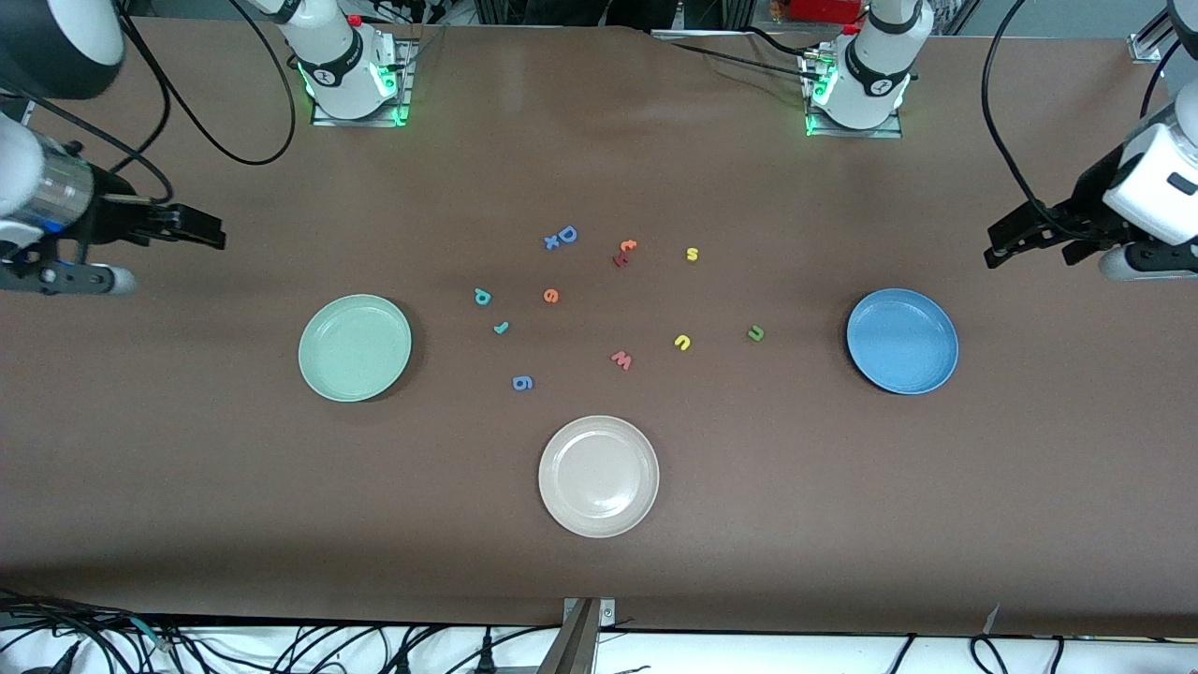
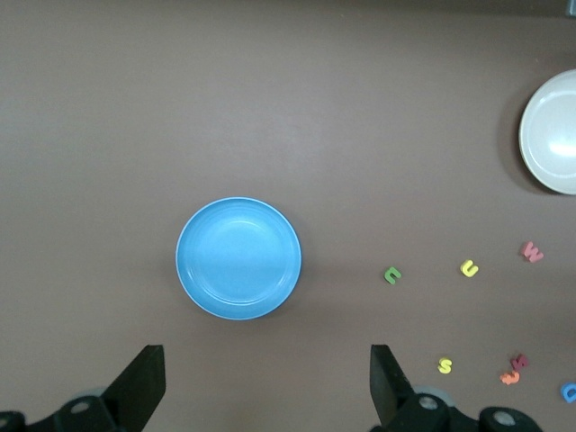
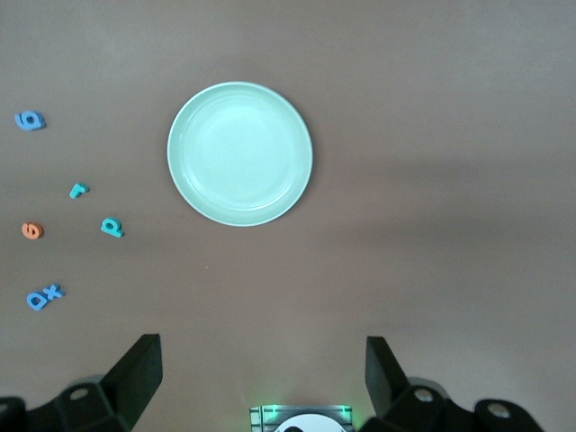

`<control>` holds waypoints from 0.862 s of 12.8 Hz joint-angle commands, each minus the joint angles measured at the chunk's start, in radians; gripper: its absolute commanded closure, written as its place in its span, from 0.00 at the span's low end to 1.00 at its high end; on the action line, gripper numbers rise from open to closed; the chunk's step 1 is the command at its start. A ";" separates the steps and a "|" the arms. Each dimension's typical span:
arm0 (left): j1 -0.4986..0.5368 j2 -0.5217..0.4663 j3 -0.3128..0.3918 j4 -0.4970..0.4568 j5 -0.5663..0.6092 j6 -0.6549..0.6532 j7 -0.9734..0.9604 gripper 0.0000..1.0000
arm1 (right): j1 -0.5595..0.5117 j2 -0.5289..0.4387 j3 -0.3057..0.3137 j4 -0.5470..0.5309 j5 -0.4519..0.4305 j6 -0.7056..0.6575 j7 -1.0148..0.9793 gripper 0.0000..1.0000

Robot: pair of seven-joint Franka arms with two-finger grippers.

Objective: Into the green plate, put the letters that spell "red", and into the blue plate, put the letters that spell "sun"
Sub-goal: 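Reach both grippers toward the scattered foam letters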

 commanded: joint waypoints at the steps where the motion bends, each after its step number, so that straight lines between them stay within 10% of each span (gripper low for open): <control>1: 0.000 -0.003 -0.020 0.010 0.036 -0.026 -0.003 0.00 | 0.075 0.076 0.002 0.002 0.014 0.019 0.004 0.00; 7: -0.032 -0.005 -0.035 -0.028 0.025 -0.023 -0.006 0.12 | 0.259 0.174 0.005 -0.081 0.019 0.223 0.225 0.00; 11: -0.052 0.001 -0.068 -0.030 0.024 -0.021 0.006 0.00 | 0.411 0.286 0.005 -0.104 0.019 0.404 0.539 0.00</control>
